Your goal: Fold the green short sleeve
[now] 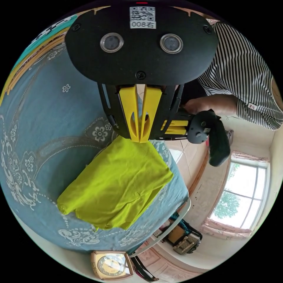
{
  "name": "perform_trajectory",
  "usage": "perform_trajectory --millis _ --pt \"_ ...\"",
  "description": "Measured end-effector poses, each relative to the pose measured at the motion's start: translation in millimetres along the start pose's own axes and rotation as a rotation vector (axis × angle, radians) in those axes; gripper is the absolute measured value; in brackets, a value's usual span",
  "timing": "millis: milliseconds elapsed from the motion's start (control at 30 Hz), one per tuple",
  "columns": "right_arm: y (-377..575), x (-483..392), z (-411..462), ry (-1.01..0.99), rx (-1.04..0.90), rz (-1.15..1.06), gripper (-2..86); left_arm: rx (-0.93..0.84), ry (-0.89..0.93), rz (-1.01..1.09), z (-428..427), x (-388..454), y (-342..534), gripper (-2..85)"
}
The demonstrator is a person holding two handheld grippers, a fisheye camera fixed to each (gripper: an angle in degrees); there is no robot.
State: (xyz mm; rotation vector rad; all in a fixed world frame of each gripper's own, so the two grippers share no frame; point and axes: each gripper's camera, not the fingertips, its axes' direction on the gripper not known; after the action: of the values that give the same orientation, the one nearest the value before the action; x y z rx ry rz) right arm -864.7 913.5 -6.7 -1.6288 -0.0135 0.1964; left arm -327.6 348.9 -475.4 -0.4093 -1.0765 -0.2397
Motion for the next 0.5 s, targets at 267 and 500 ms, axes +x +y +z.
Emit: perform_trajectory --millis 267,500 --pt "-13.4 -8.9 41.1 0.061 -0.058 -0.013 0.1 -0.056 0.050 0.011 -18.8 -9.6 11.2 0.5" --pt "-18.4 -31.7 56.8 0.124 -0.054 -0.065 0.1 0.071 -0.150 -0.177 -73.2 -83.1 17.8 0.3"
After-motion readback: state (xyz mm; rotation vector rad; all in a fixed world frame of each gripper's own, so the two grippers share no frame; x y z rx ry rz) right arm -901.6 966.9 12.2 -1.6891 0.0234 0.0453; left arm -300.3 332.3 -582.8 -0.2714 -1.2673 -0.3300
